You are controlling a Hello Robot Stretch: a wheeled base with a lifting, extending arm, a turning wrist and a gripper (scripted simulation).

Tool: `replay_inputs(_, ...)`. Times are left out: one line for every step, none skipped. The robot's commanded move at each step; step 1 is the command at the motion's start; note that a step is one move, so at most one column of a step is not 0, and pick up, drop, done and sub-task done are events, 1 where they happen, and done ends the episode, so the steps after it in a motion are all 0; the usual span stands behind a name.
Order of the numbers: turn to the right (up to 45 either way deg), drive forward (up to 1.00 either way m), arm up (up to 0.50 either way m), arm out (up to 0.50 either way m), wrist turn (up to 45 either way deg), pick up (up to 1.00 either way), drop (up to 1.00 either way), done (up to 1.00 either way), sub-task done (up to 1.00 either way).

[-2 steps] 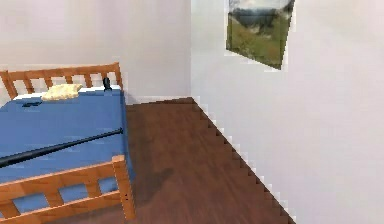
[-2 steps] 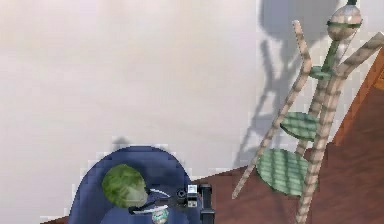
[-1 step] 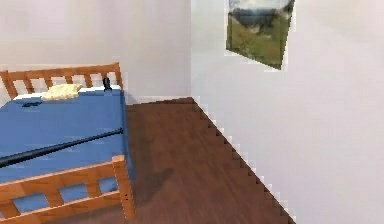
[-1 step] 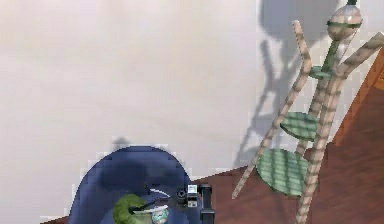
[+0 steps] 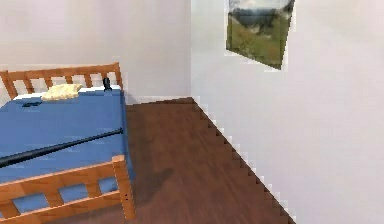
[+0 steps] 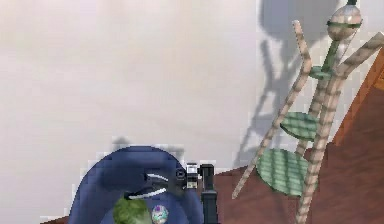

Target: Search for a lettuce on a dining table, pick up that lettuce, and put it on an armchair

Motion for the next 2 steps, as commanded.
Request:
replay_inputs(0.0, 0.0, 0.0, -0.08, 0.0, 0.0, 0.0, 0.0, 0.0)
replay_inputs(0.0, 0.0, 0.0, 0.0, 0.0, 0.0, 0.0, 1.0, 0.0)
